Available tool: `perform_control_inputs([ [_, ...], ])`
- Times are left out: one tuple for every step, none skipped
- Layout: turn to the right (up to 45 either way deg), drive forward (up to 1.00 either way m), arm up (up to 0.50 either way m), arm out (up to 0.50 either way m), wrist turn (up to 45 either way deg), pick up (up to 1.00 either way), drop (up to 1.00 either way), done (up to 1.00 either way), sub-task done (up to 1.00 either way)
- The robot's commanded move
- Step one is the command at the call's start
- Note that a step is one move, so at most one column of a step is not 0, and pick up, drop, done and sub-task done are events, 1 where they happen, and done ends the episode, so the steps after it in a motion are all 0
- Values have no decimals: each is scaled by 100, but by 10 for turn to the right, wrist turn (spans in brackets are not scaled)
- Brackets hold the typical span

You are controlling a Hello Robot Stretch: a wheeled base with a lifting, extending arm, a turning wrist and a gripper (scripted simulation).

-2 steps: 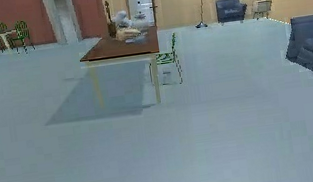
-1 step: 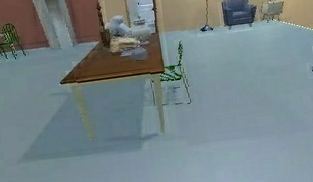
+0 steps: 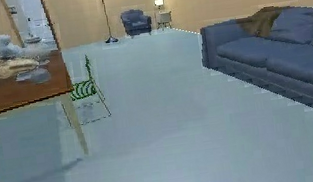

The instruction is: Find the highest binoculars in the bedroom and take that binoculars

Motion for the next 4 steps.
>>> perform_control_inputs([
  [0,100,0,0,0,0,0,0,0],
  [0,100,0,0,0,0,0,0,0],
  [120,0,0,0,0,0,0,0,0],
  [0,25,0,0,0,0,0,0,0],
])
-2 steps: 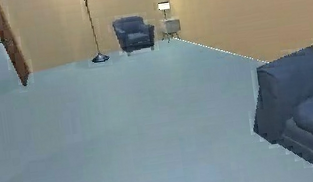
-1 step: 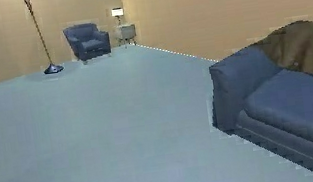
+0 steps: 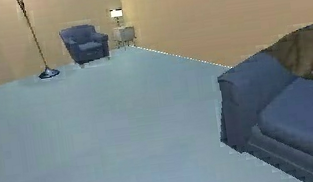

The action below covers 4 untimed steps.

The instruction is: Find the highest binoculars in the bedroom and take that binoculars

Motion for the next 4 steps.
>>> perform_control_inputs([
  [-330,0,0,0,0,0,0,0,0],
  [0,100,0,0,0,0,0,0,0],
  [-420,0,0,0,0,0,0,0,0],
  [0,15,0,0,0,0,0,0,0],
])
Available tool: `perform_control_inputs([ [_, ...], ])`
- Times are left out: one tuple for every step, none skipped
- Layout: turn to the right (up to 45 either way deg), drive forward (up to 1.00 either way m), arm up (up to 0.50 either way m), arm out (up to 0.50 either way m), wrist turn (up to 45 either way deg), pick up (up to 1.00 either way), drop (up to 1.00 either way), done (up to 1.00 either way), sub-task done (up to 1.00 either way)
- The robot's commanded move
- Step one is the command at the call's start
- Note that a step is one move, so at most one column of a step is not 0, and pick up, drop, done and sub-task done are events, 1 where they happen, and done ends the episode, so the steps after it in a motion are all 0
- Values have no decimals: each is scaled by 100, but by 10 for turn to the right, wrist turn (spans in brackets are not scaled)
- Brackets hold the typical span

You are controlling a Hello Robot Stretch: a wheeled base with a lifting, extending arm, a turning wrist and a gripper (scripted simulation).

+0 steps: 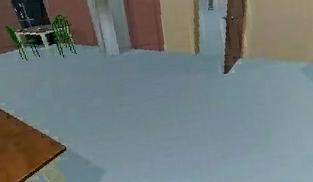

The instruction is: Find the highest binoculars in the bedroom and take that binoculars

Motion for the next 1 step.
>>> perform_control_inputs([
  [120,0,0,0,0,0,0,0,0],
])
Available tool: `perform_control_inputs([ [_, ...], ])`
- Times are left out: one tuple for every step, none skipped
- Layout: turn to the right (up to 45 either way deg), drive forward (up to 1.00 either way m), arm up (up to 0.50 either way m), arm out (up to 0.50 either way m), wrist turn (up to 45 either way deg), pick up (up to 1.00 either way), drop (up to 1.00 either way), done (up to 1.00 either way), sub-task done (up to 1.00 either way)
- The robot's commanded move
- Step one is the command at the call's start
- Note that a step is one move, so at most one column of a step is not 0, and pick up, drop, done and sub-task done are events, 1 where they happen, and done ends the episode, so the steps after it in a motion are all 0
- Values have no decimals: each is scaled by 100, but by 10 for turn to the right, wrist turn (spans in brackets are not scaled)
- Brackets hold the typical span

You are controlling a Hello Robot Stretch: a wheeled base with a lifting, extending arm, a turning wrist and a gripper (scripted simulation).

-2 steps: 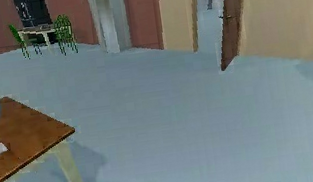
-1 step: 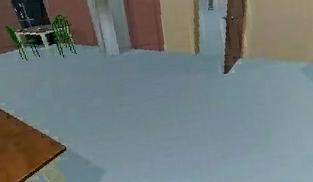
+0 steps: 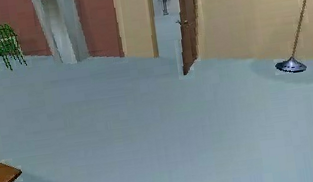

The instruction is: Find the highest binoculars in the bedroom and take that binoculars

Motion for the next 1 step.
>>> perform_control_inputs([
  [0,100,0,0,0,0,0,0,0],
])
